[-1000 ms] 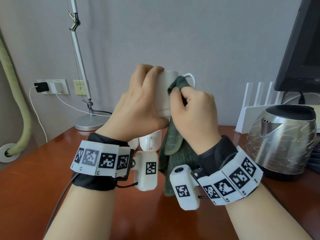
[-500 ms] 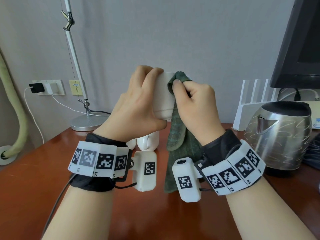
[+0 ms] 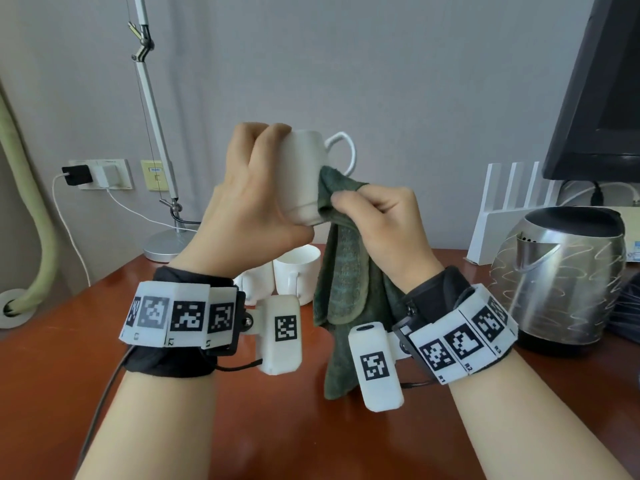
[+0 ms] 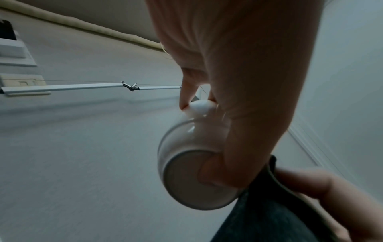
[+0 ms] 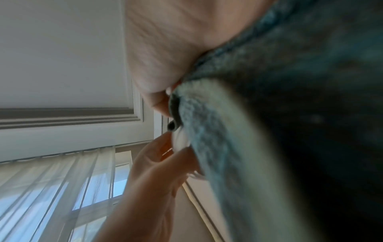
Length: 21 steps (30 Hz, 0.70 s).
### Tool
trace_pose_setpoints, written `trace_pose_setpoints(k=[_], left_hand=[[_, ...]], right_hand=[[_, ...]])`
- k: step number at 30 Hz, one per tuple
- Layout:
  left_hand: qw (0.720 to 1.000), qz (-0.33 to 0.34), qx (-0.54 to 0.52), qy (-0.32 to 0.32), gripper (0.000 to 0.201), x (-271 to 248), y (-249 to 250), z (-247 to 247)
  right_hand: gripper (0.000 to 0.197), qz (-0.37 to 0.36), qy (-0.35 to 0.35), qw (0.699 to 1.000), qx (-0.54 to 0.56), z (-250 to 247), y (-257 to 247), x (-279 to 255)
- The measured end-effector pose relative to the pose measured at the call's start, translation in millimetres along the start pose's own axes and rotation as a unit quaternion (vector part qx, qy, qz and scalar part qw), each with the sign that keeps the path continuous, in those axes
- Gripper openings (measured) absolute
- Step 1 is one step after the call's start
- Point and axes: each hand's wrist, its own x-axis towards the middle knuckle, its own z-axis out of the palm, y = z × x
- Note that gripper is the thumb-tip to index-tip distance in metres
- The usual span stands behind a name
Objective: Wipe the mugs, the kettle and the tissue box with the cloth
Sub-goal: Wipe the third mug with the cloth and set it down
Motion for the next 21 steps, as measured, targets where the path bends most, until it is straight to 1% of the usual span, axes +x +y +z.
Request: trace_pose_setpoints(k=[2,3,4,5,6,8,9,11,13,14,17,18,20,21], left_hand=[[1.0,-0.018,-0.014,0.01,0.09,-0.4,-1.6,-2.3],[0.999,-0.026,-0.022,0.012,0.091,-0.4,-2.3,-2.3],[0.999,-0.033,-0.028,0.013,0.091,-0.6,-3.6,-2.4],[0.999,-0.038,-0.034,0.014,0.092,-0.7,-4.8,-2.7],[0.998,-0.04,-0.043,0.014,0.092,-0.6,-6.5,-2.8],[0.997,-0.029,-0.065,0.015,0.092,-0.8,-9.8,-2.6],[0.997,-0.021,-0.074,0.014,0.092,-1.0,-10.7,-2.2],[0.996,-0.004,-0.087,0.007,0.091,-0.7,-11.5,-1.4],[0.995,0.012,-0.097,-0.008,0.091,-0.2,-10.3,-0.6],[0.995,0.018,-0.101,-0.018,0.09,-0.1,-9.7,0.1],[0.991,0.023,-0.124,-0.049,0.091,-0.4,-9.4,3.0],[0.99,0.025,-0.129,-0.056,0.091,-0.5,-9.6,4.2],[0.988,0.03,-0.136,-0.067,0.09,-0.3,-9.8,6.7],[0.987,0.031,-0.139,-0.071,0.09,-0.1,-10.2,8.1]], right_hand=[[0.045,0.008,-0.059,0.998,-0.007,-5.9,-1.3,0.0],[0.043,0.012,-0.076,0.997,-0.015,-10.0,-2.1,0.8],[0.041,0.012,-0.077,0.997,-0.03,-13.1,-3.4,1.5],[0.04,0.005,-0.058,0.997,-0.045,-16.0,-4.3,2.2],[0.039,-0.001,-0.022,0.998,-0.051,-18.6,-3.7,3.4],[0.043,0.003,0.076,0.997,-0.035,-22.5,-1.3,6.9],[0.046,0.014,0.113,0.993,-0.028,-23.5,0.9,9.4],[0.043,0.044,0.136,0.989,-0.031,-22.3,1.6,12.8],[0.037,0.079,0.131,0.988,-0.022,-19.2,3.1,15.1],[0.036,0.1,0.126,0.987,0.002,-18.2,3.6,16.3],[0.048,0.16,0.097,0.978,0.092,-18.0,-1.9,17.1],[0.046,0.165,0.083,0.976,0.114,-18.7,-4.6,16.5],[0.032,0.154,0.059,0.976,0.14,-20.8,-9.0,15.0],[0.033,0.147,0.054,0.975,0.158,-21.0,-10.6,14.3]])
